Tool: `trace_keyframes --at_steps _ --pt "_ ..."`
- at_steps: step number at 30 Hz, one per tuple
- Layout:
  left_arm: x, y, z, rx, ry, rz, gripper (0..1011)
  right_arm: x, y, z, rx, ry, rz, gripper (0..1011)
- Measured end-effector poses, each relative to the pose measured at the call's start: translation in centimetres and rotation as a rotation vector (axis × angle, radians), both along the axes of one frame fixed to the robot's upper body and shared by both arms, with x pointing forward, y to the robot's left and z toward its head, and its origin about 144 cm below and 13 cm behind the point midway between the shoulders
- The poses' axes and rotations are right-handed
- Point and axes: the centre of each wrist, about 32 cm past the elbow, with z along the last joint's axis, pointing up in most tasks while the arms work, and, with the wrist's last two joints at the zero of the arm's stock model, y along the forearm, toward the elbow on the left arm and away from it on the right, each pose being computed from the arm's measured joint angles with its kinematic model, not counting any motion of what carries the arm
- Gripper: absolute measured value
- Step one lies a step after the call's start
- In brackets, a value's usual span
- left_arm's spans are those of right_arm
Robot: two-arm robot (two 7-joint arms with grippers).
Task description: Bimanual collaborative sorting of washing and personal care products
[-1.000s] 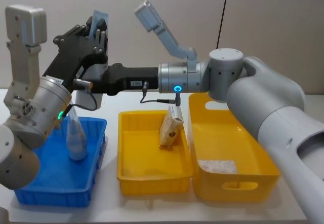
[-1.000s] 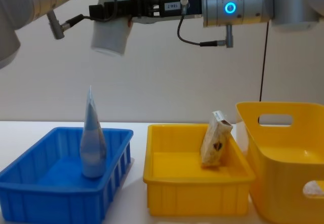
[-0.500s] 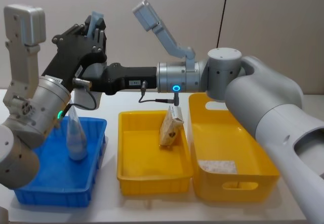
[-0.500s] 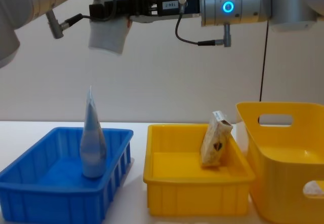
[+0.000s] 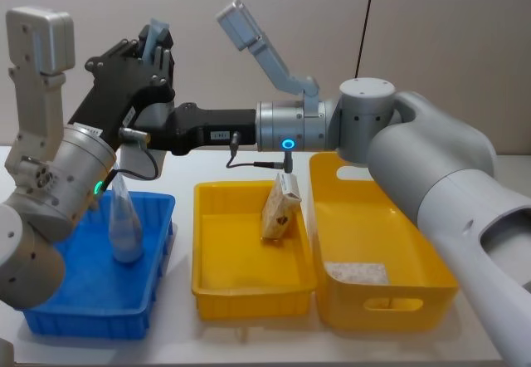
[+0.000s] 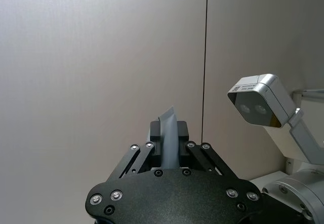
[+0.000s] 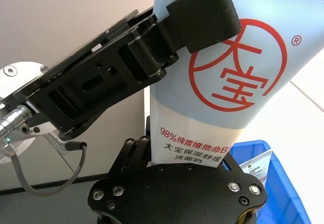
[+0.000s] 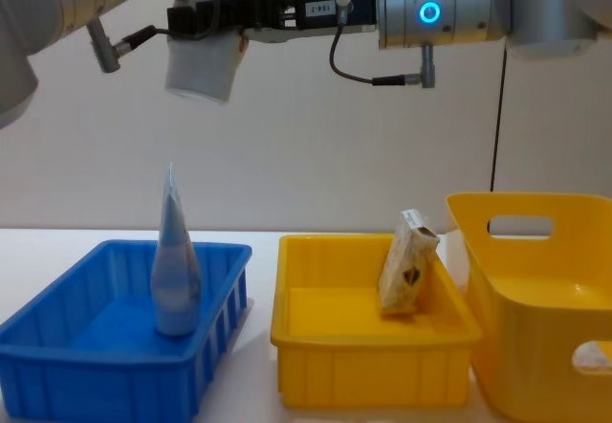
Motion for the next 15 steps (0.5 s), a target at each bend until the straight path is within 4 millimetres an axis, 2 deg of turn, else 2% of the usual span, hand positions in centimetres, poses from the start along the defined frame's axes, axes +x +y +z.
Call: trace_keyframes --at_steps 3,5,6,8,12,13,15 --pt "0.0 -0.02 -0.01 0.0 0.0 -0.001 199 0.0 0.03 0.01 0.0 0.0 0.001 280" --pt "-0.01 -0.04 -0.01 0.001 0.0 -0.002 280 0.0 0.04 0.01 0.0 0.0 0.002 270" --pt "-0.01 -0.05 -0.01 0.001 0.0 -0.002 280 0.0 0.04 0.01 0.001 0.0 0.002 268" --pt "-0.02 -0.09 -0.03 0.002 0.001 -0.003 380 0.0 0.04 0.0 0.001 0.0 0.002 266" --pt "-0.02 -0.09 -0.03 0.002 0.001 -0.004 461 0.0 0.04 0.01 0.001 0.0 0.002 253" --pt "-0.02 -0.09 -0.02 0.002 0.001 -0.004 517 0.0 0.04 0.03 0.001 -0.001 0.002 252" --pt "-0.02 -0.09 -0.03 0.002 0.001 -0.004 558 -0.01 0.02 0.07 0.002 -0.003 0.001 249"
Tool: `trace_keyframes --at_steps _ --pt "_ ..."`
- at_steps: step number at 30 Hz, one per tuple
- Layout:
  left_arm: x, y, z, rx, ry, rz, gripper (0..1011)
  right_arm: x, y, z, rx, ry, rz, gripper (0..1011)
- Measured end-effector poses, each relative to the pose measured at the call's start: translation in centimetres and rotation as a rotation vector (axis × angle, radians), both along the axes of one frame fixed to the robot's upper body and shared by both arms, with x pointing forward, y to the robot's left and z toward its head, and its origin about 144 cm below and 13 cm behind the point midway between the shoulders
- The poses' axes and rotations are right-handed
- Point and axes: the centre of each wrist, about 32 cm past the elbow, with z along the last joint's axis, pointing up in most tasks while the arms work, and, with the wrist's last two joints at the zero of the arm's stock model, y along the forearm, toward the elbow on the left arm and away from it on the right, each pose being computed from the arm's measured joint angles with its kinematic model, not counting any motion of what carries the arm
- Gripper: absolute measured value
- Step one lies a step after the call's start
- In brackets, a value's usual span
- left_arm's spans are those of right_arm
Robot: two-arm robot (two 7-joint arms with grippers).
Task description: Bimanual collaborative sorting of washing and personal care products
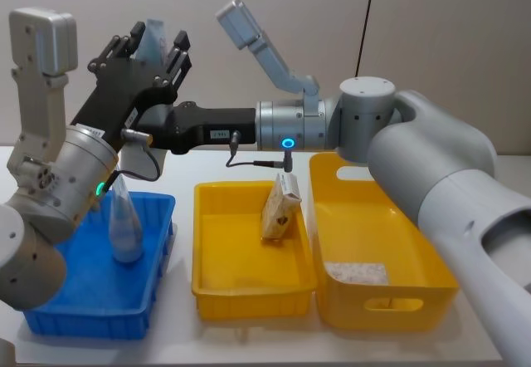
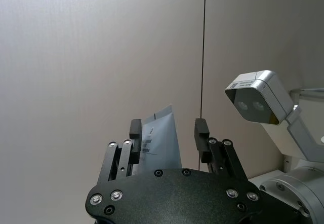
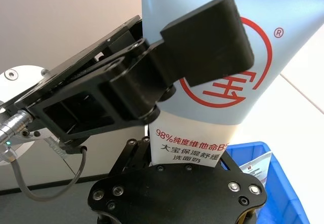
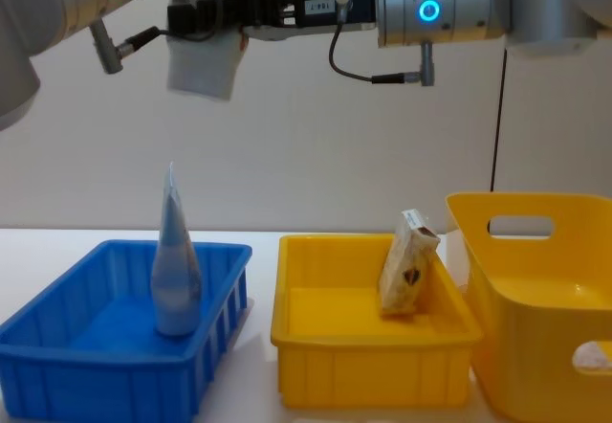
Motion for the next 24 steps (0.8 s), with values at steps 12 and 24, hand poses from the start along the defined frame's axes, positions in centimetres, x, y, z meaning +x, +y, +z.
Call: trace_keyframes --at_steps 12,24 --pt "0.0 0.0 0.0 0.0 0.0 0.001 931 -0.9 -1.7 0.1 -0.006 -0.019 -0.086 236" --pt "0.0 0.1 0.0 -0.001 0.0 0.002 1001 -3.1 -5.2 0.3 -0.035 -0.034 -0.244 233"
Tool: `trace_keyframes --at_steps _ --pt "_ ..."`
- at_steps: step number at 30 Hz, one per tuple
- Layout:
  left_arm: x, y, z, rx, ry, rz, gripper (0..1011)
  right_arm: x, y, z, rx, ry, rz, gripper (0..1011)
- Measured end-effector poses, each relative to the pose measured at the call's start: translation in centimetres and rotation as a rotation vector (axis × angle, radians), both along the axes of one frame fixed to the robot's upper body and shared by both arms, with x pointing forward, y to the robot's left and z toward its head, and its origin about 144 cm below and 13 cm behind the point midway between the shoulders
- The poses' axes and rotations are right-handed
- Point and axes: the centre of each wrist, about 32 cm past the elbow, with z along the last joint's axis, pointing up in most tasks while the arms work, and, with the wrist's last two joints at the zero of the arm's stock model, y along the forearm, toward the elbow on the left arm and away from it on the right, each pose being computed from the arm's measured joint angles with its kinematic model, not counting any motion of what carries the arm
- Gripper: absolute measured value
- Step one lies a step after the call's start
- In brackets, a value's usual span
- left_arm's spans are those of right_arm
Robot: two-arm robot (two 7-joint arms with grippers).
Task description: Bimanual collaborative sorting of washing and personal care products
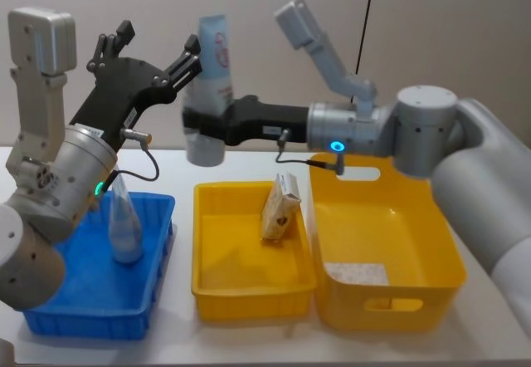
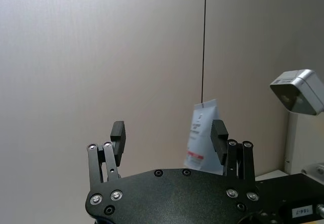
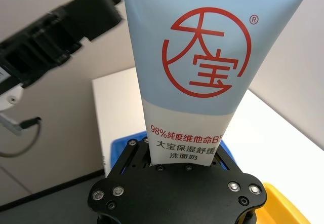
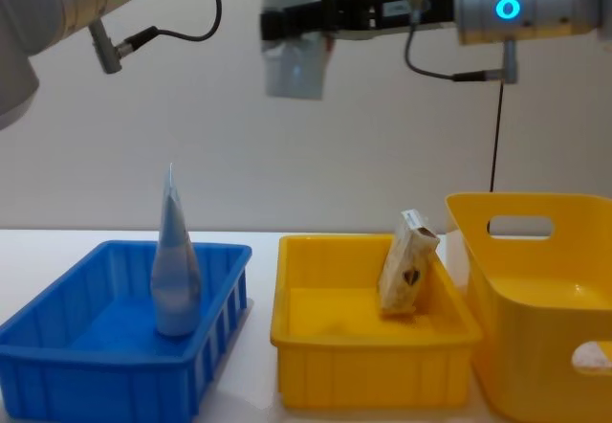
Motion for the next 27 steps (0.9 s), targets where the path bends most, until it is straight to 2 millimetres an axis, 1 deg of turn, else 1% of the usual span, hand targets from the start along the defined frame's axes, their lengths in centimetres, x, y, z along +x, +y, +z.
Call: trace_keyframes --at_steps 7,16,19,21,27 --pt "0.0 0.0 0.0 0.0 0.0 0.0 1001 -1.6 -2.4 0.2 -0.027 0.007 -0.117 226" --pt "0.0 0.0 0.0 0.0 0.0 0.0 1001 -3.3 -5.0 0.6 -0.065 0.029 -0.25 225" --pt "0.0 0.0 0.0 0.0 0.0 0.0 1001 -4.0 -6.1 0.6 -0.087 0.049 -0.312 226" --pt "0.0 0.0 0.0 0.0 0.0 0.0 1001 -4.2 -6.4 0.8 -0.09 0.051 -0.323 226" --pt "0.0 0.0 0.0 0.0 0.0 0.0 1001 -5.4 -8.4 0.9 -0.133 0.097 -0.433 225"
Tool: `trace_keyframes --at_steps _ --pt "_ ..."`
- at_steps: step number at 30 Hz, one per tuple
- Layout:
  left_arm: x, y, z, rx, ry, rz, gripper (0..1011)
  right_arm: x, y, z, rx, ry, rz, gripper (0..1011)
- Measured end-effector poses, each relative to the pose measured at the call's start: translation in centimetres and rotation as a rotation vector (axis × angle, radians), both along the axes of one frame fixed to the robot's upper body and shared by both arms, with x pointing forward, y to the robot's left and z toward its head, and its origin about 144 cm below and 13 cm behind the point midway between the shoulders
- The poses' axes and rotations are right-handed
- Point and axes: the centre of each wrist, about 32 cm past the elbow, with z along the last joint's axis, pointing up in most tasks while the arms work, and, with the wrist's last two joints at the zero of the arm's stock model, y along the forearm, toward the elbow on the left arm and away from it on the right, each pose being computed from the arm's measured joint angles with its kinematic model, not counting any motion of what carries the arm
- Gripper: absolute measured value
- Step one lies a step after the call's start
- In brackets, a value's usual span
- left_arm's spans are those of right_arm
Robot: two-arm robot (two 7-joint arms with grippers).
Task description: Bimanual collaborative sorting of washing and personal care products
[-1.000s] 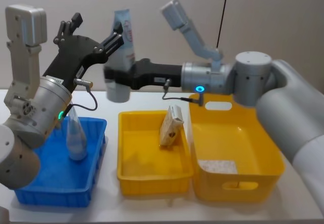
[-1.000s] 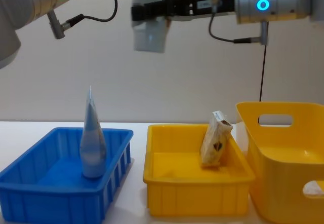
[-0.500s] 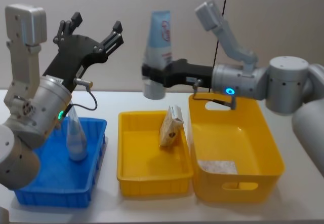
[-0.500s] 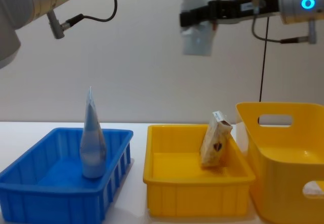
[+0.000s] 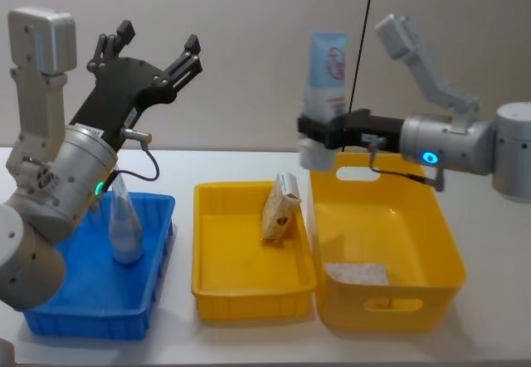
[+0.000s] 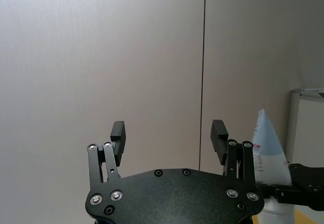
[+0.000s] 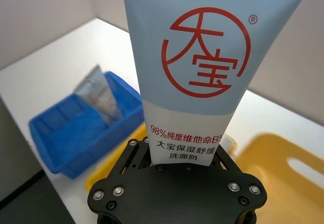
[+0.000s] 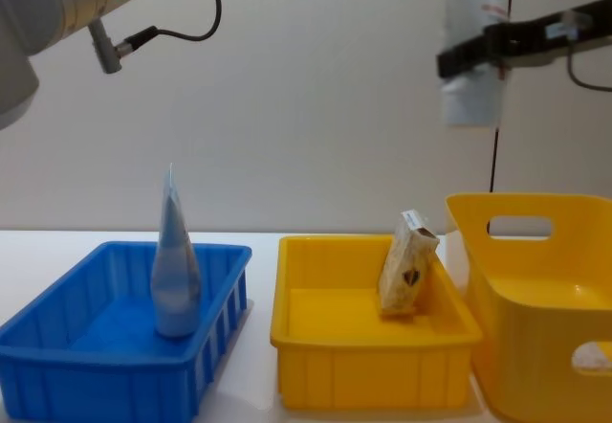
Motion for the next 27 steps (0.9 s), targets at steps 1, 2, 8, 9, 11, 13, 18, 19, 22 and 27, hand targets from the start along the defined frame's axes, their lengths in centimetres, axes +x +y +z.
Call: trace_keyframes --at_steps 1,2,8,9,11,13,18,19,22,27 --pt "0.0 0.0 0.0 0.0 0.0 0.0 1001 -0.1 -0.3 0.0 -0.005 0.005 -0.013 225" --pt "0.0 0.0 0.0 0.0 0.0 0.0 1001 -0.3 -0.5 0.0 -0.01 0.012 -0.025 225" --pt "0.0 0.0 0.0 0.0 0.0 0.0 1001 -1.1 -2.3 0.0 -0.047 0.068 -0.125 225" --pt "0.0 0.0 0.0 0.0 0.0 0.0 1001 -1.2 -2.4 0.1 -0.049 0.072 -0.133 225" --pt "0.0 0.0 0.0 0.0 0.0 0.0 1001 -1.4 -3.0 0.1 -0.065 0.095 -0.172 225" --pt "0.0 0.0 0.0 0.0 0.0 0.0 1001 -1.5 -3.7 0.1 -0.081 0.12 -0.21 226" --pt "0.0 0.0 0.0 0.0 0.0 0.0 1001 -1.5 -4.9 0.0 -0.112 0.171 -0.28 226" --pt "0.0 0.0 0.0 0.0 0.0 0.0 1001 -1.4 -5.3 0.0 -0.124 0.188 -0.304 225" --pt "0.0 0.0 0.0 0.0 0.0 0.0 1001 -0.9 -6.1 0.0 -0.149 0.223 -0.351 225" --pt "0.0 0.0 0.0 0.0 0.0 0.0 1001 0.3 -7.1 -0.1 -0.184 0.277 -0.412 226"
